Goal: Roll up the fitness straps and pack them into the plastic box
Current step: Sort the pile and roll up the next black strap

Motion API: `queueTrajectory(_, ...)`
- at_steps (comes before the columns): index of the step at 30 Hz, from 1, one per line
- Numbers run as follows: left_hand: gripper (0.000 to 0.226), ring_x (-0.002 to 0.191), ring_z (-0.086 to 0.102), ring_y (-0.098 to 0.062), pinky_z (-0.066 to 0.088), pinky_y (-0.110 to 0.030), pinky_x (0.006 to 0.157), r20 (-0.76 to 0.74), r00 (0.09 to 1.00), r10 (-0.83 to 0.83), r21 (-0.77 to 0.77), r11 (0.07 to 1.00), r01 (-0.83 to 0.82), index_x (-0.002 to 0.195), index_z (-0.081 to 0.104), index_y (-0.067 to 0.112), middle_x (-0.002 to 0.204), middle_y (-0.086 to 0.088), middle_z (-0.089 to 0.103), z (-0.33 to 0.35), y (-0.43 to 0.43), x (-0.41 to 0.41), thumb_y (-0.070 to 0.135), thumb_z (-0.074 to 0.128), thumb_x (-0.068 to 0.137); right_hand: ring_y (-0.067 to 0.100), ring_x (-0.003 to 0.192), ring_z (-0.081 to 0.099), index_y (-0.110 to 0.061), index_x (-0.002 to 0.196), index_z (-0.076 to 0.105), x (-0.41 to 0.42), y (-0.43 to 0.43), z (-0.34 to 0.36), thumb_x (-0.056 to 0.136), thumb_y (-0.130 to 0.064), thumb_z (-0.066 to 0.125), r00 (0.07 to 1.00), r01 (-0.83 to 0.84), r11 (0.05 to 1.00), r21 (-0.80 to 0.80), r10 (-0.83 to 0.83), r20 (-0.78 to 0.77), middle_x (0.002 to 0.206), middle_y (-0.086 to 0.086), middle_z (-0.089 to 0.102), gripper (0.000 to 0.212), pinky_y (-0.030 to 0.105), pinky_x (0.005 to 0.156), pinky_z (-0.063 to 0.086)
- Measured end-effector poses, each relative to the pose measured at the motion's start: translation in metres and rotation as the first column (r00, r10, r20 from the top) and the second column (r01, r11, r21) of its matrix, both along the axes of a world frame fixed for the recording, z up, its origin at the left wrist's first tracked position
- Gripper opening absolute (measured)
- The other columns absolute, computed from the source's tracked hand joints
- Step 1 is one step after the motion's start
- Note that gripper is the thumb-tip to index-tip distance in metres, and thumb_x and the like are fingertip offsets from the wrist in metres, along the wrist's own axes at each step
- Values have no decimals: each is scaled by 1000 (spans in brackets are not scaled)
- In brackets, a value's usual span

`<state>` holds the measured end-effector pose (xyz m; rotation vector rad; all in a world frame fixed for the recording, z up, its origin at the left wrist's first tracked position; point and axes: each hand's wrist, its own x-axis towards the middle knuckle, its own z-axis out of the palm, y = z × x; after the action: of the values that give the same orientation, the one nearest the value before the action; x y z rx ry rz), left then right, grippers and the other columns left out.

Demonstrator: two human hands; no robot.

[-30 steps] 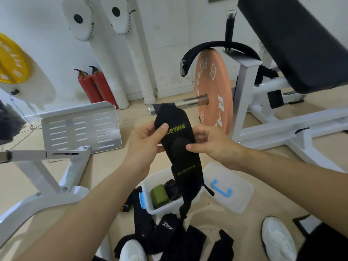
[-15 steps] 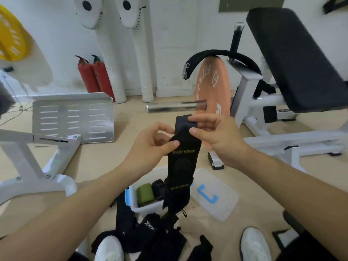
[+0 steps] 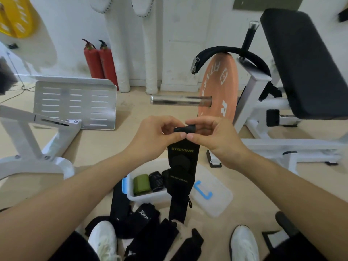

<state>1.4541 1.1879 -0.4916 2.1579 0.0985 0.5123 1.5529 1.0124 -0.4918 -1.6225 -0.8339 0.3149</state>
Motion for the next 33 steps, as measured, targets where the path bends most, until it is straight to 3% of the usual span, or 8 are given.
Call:
queueTrajectory(3,9,69,59,-2,48,-19,65,-42,999,21,-76,997,-24,86,74,29,80,-1,69,-1,1,1,21,78,88,7,87,63,-20,112,74,0,1,-1,78,-4,83,986,48,991,-125,-27,164,100,-3,65,39,18,78,53)
queueTrajectory(6,5,72,65,-3,54,-22,67,-125,992,9,-198,980,-34,86,74,23,87,-2,69,-1,2,2,22,78,89,8,96,65,-16,110,72,-1,2,-1,81,-3,80,985,42,986,-163,-13,171,106,-6,65,34,17,80,55)
queueTrajectory(10,6,71,70,-11,58,-26,64,-208,976,-65,-447,894,-36,90,68,10,80,-4,72,6,0,1,13,70,94,15,98,69,-14,125,62,-3,3,-2,84,3,75,987,-32,989,-146,54,148,108,8,70,46,27,85,59)
queueTrajectory(17,9,79,69,-15,58,-23,66,-306,937,-168,-695,712,-99,101,72,10,89,-6,73,16,11,0,15,68,95,18,106,66,-18,128,63,-8,5,-9,79,2,79,953,-75,992,-105,102,285,116,-4,68,55,36,90,57)
queueTrajectory(21,11,74,70,-11,56,-19,64,-328,921,-210,-694,715,-84,100,74,12,85,-2,75,17,10,-2,15,64,96,19,89,67,-15,119,71,-6,5,-8,79,1,80,944,4,997,-83,24,330,101,5,73,44,34,84,56)
queueTrajectory(24,20,79,69,-12,54,-20,67,-329,918,-220,-655,754,-54,109,74,8,89,-5,74,18,9,-4,19,62,98,16,85,63,-15,118,74,-3,3,-7,82,-7,80,923,26,993,-112,20,385,96,9,69,38,22,79,51)
queueTrajectory(30,25,95,71,-17,56,-31,89,-281,940,-192,-463,885,42,106,77,15,99,-4,75,15,4,-10,22,81,82,7,80,58,-12,104,79,3,-1,-4,87,-9,76,920,64,994,-93,-22,392,89,5,60,18,14,74,47)
queueTrajectory(33,15,89,71,-13,56,-24,83,-157,981,-117,-326,944,61,100,77,18,95,2,77,14,2,-11,11,77,87,6,85,61,-13,102,79,3,-1,-2,89,-10,74,938,62,993,-97,-24,345,91,3,65,14,16,76,50)
